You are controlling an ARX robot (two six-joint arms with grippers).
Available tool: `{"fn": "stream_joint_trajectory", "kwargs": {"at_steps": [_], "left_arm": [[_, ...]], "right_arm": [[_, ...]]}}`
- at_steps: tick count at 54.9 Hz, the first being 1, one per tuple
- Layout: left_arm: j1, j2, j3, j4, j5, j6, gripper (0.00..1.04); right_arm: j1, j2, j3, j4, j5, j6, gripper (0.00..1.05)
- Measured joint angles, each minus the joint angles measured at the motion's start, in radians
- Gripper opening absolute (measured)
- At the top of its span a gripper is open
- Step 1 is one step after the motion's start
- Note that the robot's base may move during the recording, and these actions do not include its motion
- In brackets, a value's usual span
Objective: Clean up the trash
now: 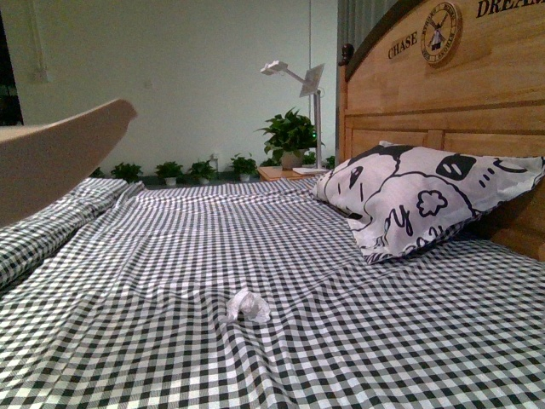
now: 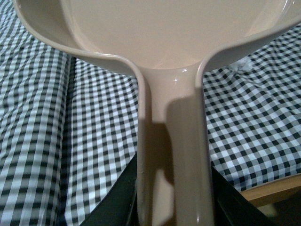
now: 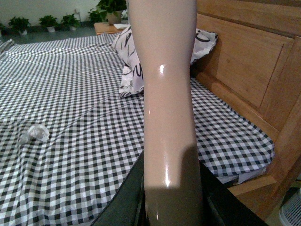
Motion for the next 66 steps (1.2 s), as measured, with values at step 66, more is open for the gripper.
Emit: {"fn": "stream_joint_trajectory", "kwargs": {"at_steps": [66], "left_arm": [[0.136,0.800,0.245,0.068,0.322,0.636,0.26]], "right_arm": [[0.000,0.000,0.000,0.000,0.000,0.000,0.20]]}}
